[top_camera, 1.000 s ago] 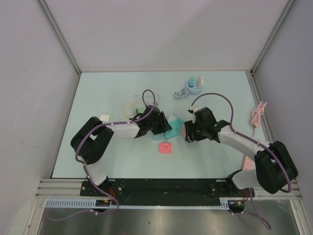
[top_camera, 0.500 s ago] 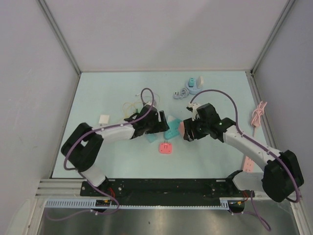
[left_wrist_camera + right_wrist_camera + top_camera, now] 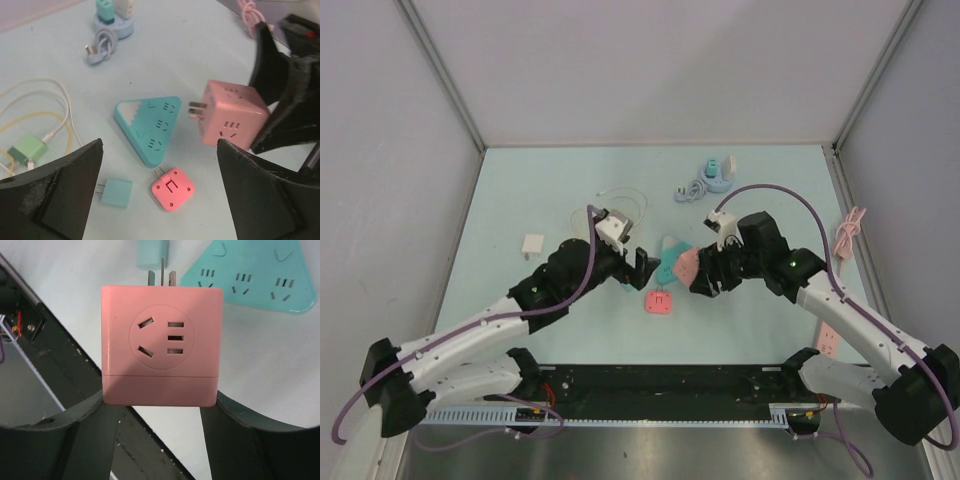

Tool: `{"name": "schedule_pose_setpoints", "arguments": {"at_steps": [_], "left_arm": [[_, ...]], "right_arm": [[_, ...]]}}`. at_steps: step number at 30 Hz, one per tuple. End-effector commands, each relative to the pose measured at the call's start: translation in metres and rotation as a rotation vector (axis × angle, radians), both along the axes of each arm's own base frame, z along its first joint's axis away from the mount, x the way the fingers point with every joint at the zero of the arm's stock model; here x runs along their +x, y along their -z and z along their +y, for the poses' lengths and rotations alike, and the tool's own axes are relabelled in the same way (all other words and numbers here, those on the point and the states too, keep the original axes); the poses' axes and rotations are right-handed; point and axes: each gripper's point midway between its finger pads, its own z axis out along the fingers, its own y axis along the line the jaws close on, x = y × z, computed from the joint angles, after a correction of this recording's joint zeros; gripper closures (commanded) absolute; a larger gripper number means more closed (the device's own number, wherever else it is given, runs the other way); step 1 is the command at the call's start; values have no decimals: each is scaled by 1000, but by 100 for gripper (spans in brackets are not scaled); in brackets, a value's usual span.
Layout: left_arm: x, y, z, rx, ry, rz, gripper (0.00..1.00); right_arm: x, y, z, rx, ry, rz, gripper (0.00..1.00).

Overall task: Insert the plug
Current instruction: Adjust the plug.

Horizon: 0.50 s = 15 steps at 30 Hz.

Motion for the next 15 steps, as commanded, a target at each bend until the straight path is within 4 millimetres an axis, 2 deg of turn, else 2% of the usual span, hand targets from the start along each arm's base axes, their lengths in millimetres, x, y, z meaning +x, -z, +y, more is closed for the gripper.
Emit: {"name": "schedule_pose_setpoints", "arguments": {"at_steps": [1, 10, 15], "left_arm": [[-24, -16, -7, 202, 146, -249, 0], [-67, -15, -18, 527, 328, -524, 0], [-71, -28, -18, 601, 357, -673, 0]], "right_arm": [[-11, -43, 16, 94, -94, -68, 100], [-38, -54, 29, 118, -221, -78, 100], [-49, -51, 33, 100, -262, -76, 100]]}}
